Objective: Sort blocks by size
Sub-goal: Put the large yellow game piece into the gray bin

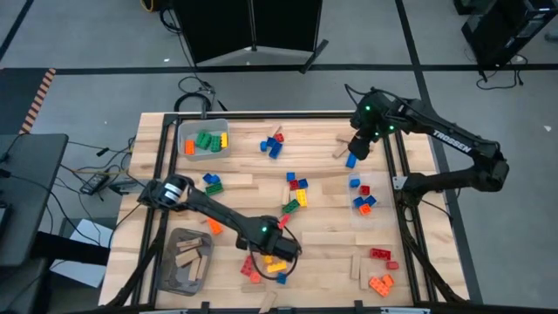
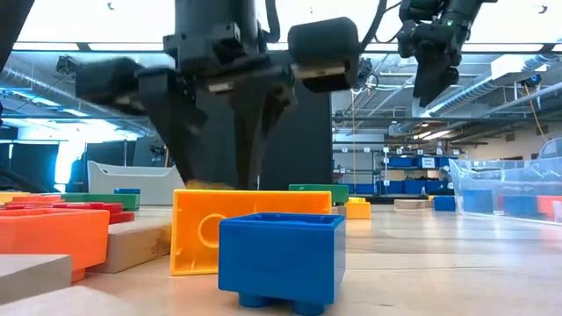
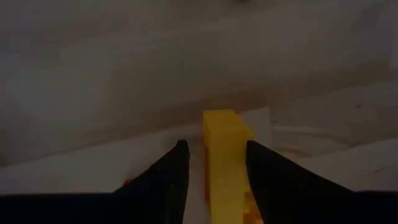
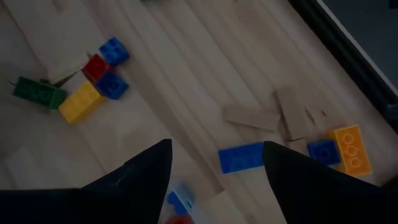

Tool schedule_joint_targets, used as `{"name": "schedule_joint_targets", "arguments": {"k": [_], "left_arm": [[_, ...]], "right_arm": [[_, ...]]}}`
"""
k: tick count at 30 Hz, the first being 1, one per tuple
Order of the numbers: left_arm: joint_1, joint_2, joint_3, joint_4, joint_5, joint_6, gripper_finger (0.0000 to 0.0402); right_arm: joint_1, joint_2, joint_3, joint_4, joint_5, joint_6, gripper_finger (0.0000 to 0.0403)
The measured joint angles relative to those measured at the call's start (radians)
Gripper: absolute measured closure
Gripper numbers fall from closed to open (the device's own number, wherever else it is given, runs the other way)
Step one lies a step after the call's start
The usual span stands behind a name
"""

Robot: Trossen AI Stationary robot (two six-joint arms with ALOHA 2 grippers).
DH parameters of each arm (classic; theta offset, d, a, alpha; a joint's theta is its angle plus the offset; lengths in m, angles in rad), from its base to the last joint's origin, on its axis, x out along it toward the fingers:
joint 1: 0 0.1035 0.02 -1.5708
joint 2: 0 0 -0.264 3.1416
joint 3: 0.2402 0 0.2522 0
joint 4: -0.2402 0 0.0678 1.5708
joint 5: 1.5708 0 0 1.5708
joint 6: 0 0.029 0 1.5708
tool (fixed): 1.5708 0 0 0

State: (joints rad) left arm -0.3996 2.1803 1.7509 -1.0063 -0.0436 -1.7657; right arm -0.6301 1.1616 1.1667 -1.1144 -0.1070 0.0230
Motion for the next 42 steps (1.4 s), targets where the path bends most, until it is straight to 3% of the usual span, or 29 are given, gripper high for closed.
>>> {"name": "schedule_joint_targets", "arguments": {"k": [10,14,16,21,29,35,42], "left_arm": [[0.000,0.044,-0.021,0.091,0.001,0.055,0.0242],[0.000,0.044,-0.020,0.056,0.011,0.056,0.0279],[0.000,0.044,-0.012,0.022,0.012,0.057,0.0308],[-0.001,0.030,0.043,-0.140,-0.023,0.113,0.0307],[0.049,-0.135,0.044,-0.359,-0.055,0.281,0.0307],[0.155,-0.252,0.044,-0.576,-0.100,0.449,0.0307],[0.384,-0.391,0.040,-0.557,-0.240,0.773,0.0307]], "right_arm": [[0.030,-0.004,0.000,0.000,-0.002,0.012,0.0141],[0.041,-0.004,0.000,0.000,-0.002,0.016,0.0140],[0.046,-0.004,0.000,0.000,-0.002,0.028,0.0141],[0.056,-0.004,0.000,-0.001,-0.027,0.030,0.0142],[0.092,-0.004,0.000,0.000,-0.051,0.051,0.0141],[0.126,-0.003,0.000,0.029,-0.052,0.103,0.0141],[0.156,-0.003,0.000,0.045,-0.052,0.193,0.0142]]}}
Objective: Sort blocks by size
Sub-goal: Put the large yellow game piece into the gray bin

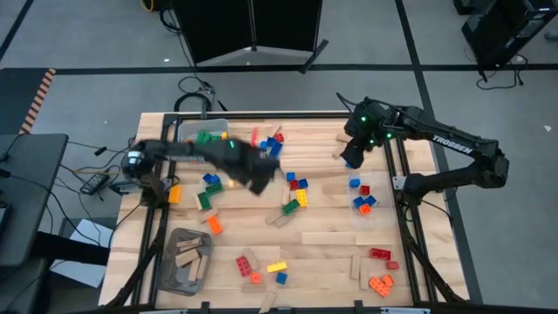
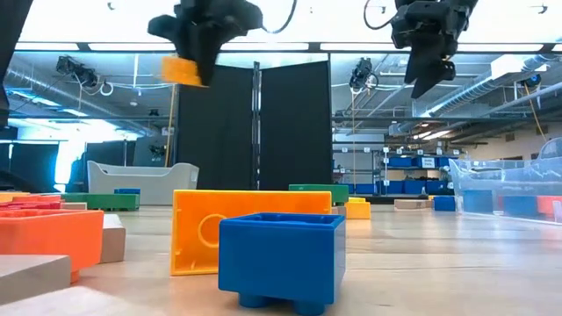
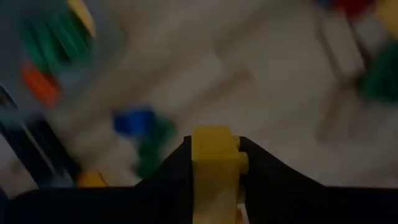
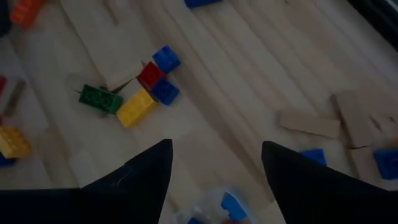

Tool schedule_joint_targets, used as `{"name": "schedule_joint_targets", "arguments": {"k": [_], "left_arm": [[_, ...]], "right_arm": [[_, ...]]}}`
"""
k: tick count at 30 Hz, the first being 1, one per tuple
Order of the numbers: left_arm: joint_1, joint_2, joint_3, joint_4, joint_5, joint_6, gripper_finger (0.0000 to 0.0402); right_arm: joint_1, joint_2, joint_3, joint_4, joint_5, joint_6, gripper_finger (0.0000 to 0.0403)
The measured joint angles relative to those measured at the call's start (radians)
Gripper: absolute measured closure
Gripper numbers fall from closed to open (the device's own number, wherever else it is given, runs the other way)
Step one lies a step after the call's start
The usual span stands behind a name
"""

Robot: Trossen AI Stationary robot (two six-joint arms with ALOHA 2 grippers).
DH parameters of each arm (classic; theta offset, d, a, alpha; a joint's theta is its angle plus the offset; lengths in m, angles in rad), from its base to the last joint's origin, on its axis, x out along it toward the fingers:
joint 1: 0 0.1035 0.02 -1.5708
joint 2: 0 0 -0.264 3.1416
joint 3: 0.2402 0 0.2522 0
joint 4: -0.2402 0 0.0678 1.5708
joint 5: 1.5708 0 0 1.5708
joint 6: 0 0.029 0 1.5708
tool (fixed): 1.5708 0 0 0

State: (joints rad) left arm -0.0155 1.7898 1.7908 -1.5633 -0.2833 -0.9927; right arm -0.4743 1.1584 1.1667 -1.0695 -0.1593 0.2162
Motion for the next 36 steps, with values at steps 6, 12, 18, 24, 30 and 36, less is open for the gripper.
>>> {"name": "schedule_joint_targets", "arguments": {"k": [6,12,18,24,30,36], "left_arm": [[0.260,-0.102,-0.109,0.011,-0.060,0.205,0.0307],[0.524,-0.216,-0.420,0.199,-0.016,0.322,0.0307],[0.728,-0.289,-0.676,0.470,0.095,0.351,0.0301],[0.827,-0.291,-0.699,0.556,0.060,0.417,0.0281],[0.867,-0.287,-0.699,0.579,0.051,0.419,0.0276],[0.868,-0.286,-0.699,0.578,0.045,0.420,0.0274]], "right_arm": [[0.025,0.000,0.000,0.037,0.004,0.112,0.0144],[0.058,0.000,0.000,0.082,0.008,0.231,0.0143],[0.077,0.000,0.000,0.131,0.018,0.332,0.0146],[0.080,0.000,0.000,0.178,0.054,0.423,0.0146],[0.083,0.000,0.000,0.188,0.088,0.494,0.0147],[0.091,0.000,0.000,0.189,0.092,0.500,0.0147]]}}
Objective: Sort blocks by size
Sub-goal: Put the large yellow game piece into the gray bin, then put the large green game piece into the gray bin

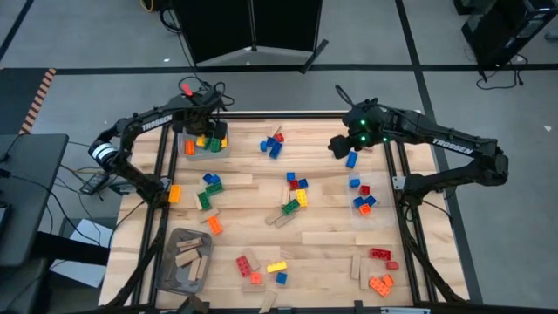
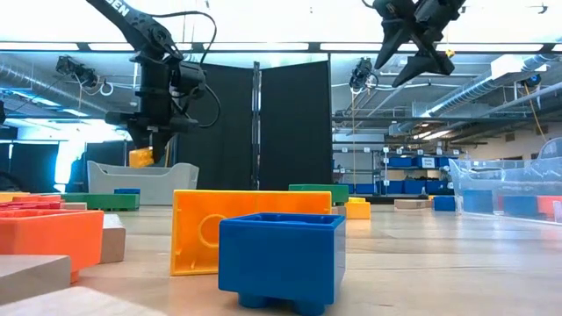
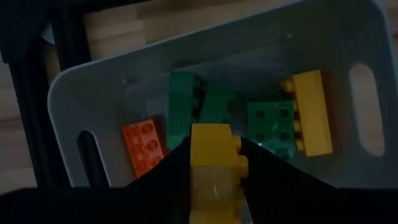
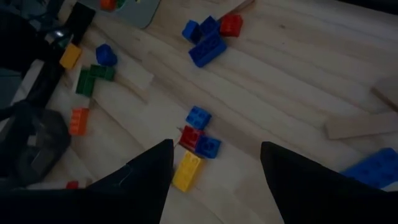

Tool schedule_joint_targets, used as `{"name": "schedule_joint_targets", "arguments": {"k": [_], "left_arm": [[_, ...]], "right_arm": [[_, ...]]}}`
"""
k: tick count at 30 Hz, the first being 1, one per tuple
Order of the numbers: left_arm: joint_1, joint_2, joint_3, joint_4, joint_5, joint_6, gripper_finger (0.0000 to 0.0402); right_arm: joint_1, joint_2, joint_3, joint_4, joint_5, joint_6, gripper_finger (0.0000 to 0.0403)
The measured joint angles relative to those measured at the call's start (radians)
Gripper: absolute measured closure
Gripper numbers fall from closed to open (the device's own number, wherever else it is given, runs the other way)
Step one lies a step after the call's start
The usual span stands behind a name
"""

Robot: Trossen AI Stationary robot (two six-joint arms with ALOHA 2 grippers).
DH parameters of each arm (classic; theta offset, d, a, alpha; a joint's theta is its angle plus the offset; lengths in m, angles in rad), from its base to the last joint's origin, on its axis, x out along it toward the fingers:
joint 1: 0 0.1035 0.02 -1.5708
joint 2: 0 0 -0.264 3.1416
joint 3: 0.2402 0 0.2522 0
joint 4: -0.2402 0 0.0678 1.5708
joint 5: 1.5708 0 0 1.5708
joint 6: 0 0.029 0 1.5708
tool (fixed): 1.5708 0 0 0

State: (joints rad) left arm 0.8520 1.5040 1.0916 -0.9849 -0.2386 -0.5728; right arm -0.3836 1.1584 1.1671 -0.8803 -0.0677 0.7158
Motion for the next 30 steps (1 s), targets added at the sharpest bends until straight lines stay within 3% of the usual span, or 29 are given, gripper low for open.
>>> {"name": "schedule_joint_targets", "arguments": {"k": [11,16,30], "left_arm": [[0.000,0.000,0.000,0.057,-0.104,0.095,0.0273],[0.000,0.000,0.000,0.073,-0.131,0.100,0.0272],[-0.007,0.000,0.039,0.020,-0.106,0.203,0.0223]], "right_arm": [[0.062,0.001,0.000,0.001,0.001,0.052,0.0147],[0.108,0.001,0.000,0.001,0.059,0.081,0.0147],[0.258,0.001,0.000,0.005,0.183,0.174,0.0147]]}}
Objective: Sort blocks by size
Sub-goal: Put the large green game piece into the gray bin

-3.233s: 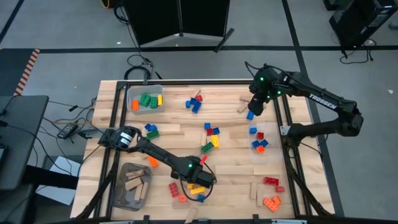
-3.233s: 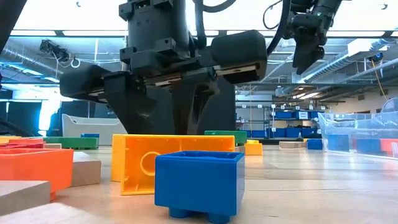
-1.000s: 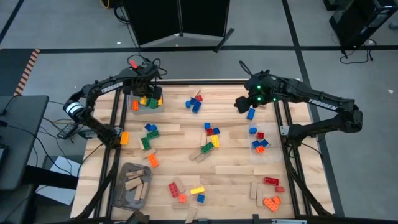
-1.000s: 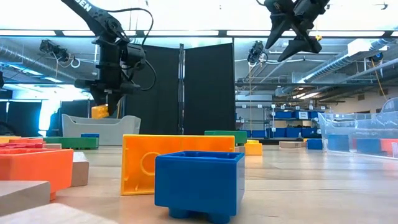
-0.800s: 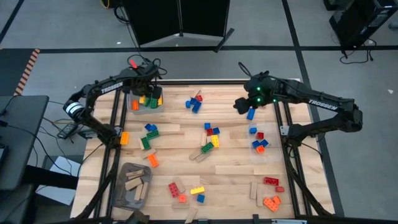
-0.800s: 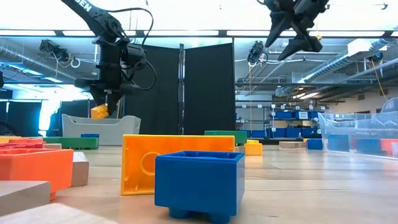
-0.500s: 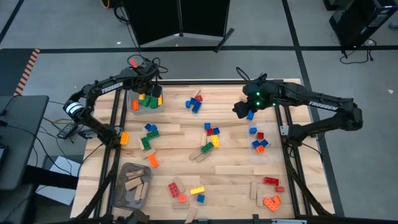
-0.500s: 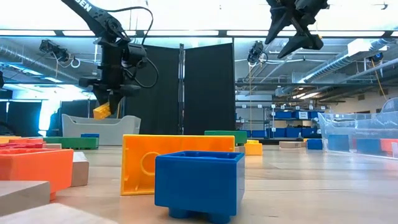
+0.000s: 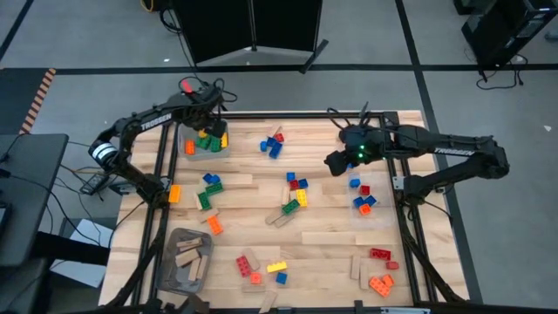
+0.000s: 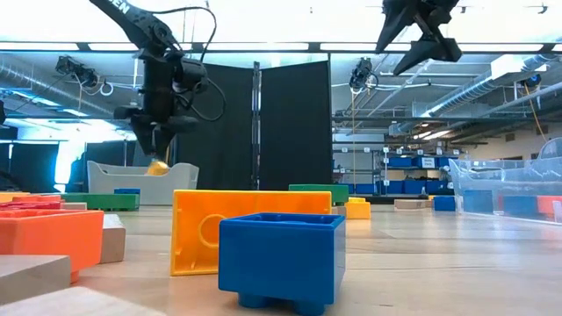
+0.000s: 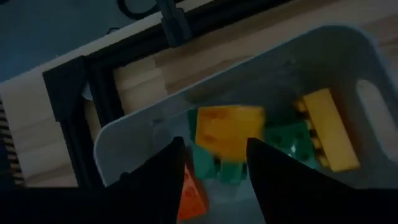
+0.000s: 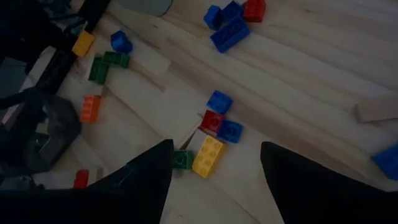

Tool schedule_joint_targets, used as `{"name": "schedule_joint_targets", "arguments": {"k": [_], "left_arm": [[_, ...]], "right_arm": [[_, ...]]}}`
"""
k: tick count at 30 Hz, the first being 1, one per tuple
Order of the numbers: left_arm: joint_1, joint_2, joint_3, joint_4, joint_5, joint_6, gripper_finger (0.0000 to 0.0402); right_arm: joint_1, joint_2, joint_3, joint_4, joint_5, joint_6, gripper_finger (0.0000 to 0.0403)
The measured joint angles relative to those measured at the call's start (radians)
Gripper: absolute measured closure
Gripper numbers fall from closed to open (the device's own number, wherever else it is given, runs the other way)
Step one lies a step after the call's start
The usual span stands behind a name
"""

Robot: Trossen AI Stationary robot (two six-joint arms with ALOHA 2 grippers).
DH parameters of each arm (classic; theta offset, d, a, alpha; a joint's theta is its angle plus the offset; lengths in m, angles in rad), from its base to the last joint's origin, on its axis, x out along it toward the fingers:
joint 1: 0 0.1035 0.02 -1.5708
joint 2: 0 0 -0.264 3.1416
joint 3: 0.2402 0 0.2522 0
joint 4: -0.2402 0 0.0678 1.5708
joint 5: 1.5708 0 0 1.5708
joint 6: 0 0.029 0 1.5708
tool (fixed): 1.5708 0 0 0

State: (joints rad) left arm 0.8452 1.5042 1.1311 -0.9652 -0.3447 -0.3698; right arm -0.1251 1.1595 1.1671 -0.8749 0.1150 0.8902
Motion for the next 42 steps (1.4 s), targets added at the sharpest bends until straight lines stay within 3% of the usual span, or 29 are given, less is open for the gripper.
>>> {"name": "schedule_joint_targets", "arguments": {"k": [6,12,16,22,32,37,42], "left_arm": [[-0.061,-0.072,0.098,-0.015,0.020,0.056,0.0224],[-0.228,-0.199,0.141,-0.018,0.048,0.089,0.0224],[-0.360,-0.265,0.141,-0.041,0.093,0.024,0.0224],[-0.557,-0.308,0.141,-0.021,0.226,-0.111,0.0224],[-0.956,-0.304,0.141,0.012,0.143,-0.321,0.0224],[-1.118,-0.305,0.141,-0.032,0.143,-0.314,0.0224],[-1.209,-0.305,0.126,-0.072,0.137,-0.277,0.0224]], "right_arm": [[0.037,0.000,0.000,0.004,0.023,-0.002,0.0147],[0.076,0.000,0.000,0.006,0.095,-0.015,0.0147],[0.123,0.000,0.000,0.032,0.171,-0.050,0.0147],[0.259,0.000,0.000,0.134,0.173,-0.132,0.0147],[0.477,0.000,0.000,0.223,0.217,-0.145,0.0153],[0.533,0.000,0.000,0.311,0.239,-0.182,0.0156],[0.563,0.022,0.004,0.328,0.293,-0.201,0.0157]]}}
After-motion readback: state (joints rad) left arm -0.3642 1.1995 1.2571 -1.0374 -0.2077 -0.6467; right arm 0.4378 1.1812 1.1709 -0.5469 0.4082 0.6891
